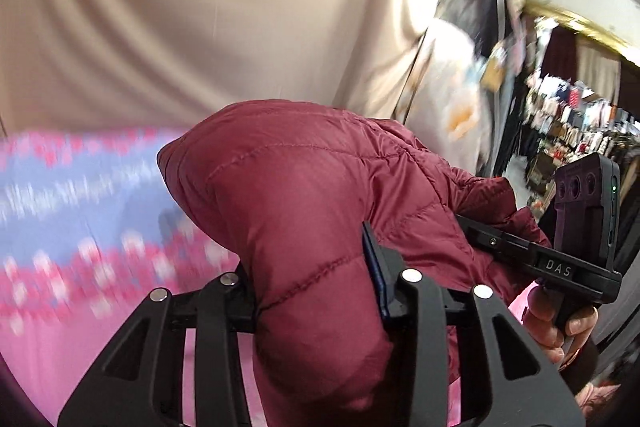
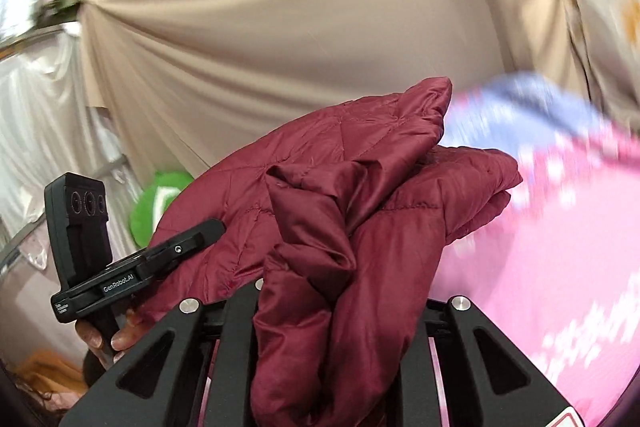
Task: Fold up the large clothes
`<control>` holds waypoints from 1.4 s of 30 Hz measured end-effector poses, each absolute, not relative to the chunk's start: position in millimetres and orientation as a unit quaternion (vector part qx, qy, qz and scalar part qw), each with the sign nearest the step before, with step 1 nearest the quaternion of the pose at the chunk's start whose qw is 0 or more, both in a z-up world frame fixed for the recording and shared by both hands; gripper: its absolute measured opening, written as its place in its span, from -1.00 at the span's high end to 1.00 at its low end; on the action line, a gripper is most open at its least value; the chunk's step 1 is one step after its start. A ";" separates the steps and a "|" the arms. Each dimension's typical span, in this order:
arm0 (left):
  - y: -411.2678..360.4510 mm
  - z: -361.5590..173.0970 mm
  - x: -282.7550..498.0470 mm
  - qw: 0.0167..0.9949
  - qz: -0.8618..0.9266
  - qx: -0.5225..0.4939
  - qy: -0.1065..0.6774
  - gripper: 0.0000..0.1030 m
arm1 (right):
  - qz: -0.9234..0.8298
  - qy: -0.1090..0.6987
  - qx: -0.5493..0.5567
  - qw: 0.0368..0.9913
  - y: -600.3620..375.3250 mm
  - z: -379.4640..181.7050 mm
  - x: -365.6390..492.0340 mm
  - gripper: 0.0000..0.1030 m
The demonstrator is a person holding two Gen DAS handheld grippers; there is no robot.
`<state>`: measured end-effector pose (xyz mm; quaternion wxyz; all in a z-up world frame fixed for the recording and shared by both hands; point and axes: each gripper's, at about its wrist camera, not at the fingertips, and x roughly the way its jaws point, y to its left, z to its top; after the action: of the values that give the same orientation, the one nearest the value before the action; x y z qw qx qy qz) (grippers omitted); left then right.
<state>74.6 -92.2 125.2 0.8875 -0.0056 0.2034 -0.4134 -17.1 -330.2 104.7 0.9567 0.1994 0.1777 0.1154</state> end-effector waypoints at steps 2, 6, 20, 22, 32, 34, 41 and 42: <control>-78.0 150.9 64.4 0.898 -0.411 -0.002 0.154 0.28 | 0.128 0.138 0.176 0.966 -319.0 131.1 -23.2 0.67; -42.6 189.3 56.8 0.914 -0.398 -0.001 0.073 0.26 | 0.171 0.067 0.142 0.973 -294.1 176.3 -14.2 0.67; 30.3 45.9 256.9 0.935 -0.275 0.008 0.223 0.15 | 0.195 0.253 0.215 0.923 -218.1 30.1 221.2 0.53; 35.2 -19.5 286.9 0.918 -0.244 0.007 0.312 0.07 | 0.162 0.345 0.209 0.901 -200.6 -27.8 247.8 0.45; 83.0 4.5 238.7 0.926 -0.229 -0.004 0.300 -0.13 | 0.094 0.331 0.167 0.924 -222.8 -1.5 194.5 0.04; 76.8 14.7 234.1 0.927 -0.225 -0.003 0.300 -0.21 | 0.109 0.311 0.161 0.930 -215.8 16.0 195.7 0.04; 26.0 -5.6 245.5 0.915 -0.208 -0.017 0.344 -0.25 | 0.090 0.322 0.121 0.935 -184.4 14.5 247.8 -0.04; 21.3 -12.3 246.5 0.918 -0.198 -0.014 0.345 -0.25 | 0.085 0.338 0.130 0.928 -187.0 4.8 257.5 -0.04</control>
<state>246.5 21.3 -12.3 0.9176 -0.0137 0.3446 -0.1979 257.5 -187.0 4.8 0.9284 0.1300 0.3376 0.0846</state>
